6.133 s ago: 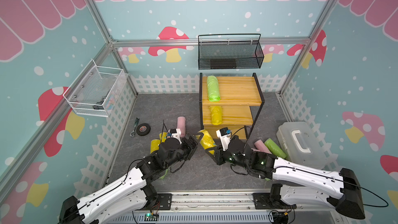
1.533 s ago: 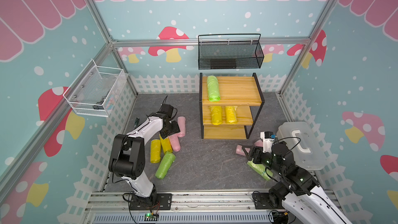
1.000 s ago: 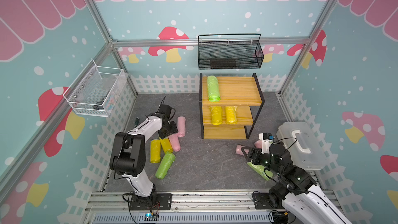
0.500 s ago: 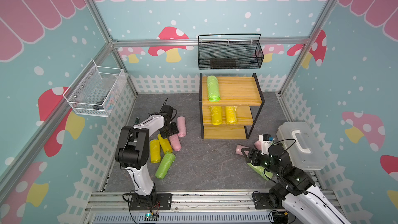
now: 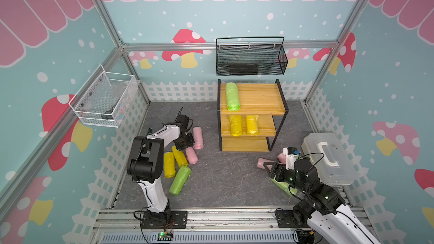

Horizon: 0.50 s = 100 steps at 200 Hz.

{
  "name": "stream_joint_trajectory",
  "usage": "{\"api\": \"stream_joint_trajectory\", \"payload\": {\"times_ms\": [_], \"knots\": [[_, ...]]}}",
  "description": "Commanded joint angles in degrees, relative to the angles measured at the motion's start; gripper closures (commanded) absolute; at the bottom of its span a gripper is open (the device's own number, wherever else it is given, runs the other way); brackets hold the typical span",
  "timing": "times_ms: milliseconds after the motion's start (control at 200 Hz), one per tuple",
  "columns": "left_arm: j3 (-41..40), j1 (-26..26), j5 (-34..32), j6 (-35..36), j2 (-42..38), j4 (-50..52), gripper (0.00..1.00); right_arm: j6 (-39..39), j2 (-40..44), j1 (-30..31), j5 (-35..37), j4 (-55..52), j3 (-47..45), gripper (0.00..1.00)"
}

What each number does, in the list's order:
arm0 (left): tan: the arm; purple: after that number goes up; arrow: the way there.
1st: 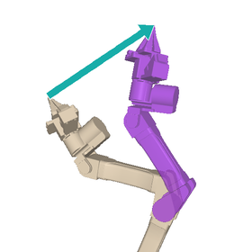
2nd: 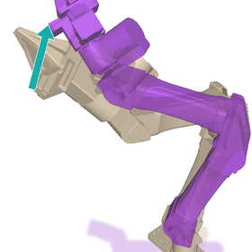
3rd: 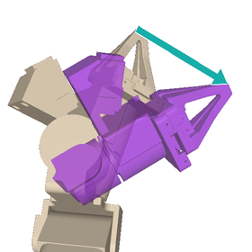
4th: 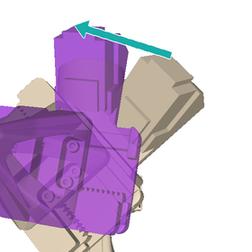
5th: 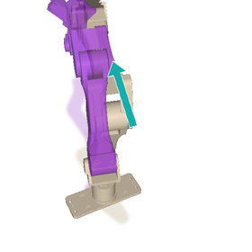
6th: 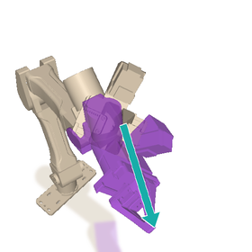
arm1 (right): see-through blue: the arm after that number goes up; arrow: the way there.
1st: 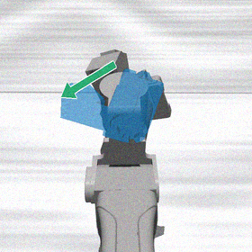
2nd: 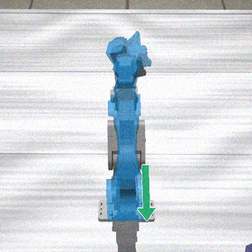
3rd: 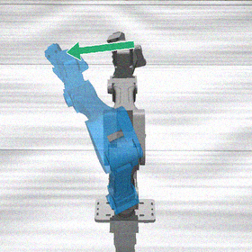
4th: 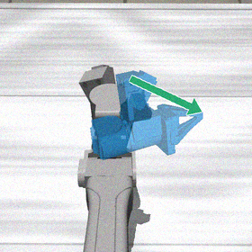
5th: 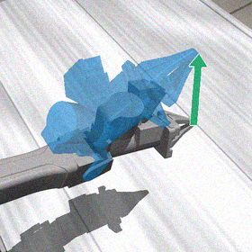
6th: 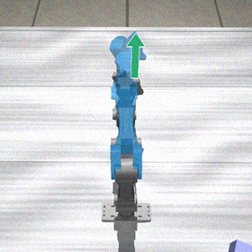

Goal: Sort the rolls of trash bags by color and place them on the shelf
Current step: Pick up the roll of trash bags from the center of the board.

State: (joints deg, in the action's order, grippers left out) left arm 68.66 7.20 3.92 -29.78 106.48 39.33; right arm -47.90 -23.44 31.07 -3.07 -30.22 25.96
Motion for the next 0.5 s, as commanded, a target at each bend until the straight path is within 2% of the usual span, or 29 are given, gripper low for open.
{"api": "stream_joint_trajectory", "payload": {"times_ms": [0, 135, 215, 250, 375, 495], "knots": [[-2.1, -0.1, 2.6, -0.4, -0.6, -1.1, 0.73, 0.3, 1.0, -0.1, 0.6, -2.4, 1.7, 0.23], [-4.3, 0.0, 3.9, -0.7, -7.5, -1.9, 0.83, 1.4, 1.1, -0.2, 1.6, -3.9, 3.5, 0.23], [-6.5, 0.1, 4.6, -1.6, -13.2, -2.0, 0.92, 2.5, 1.1, -0.2, 2.0, -4.0, 4.7, 0.23], [-7.7, 0.1, 4.7, -2.5, -16.2, -2.0, 1.00, 3.0, 1.0, -0.1, 2.1, -3.8, 5.2, 0.22], [-13.6, 0.0, 6.4, -7.1, -29.0, -2.2, 1.00, 6.1, 0.2, -0.1, 0.9, -2.0, 7.7, 0.19], [-19.2, 0.4, 8.0, -13.4, -41.5, -2.3, 1.00, 8.7, -3.8, -0.1, -7.0, 0.4, 11.4, 0.19]]}}
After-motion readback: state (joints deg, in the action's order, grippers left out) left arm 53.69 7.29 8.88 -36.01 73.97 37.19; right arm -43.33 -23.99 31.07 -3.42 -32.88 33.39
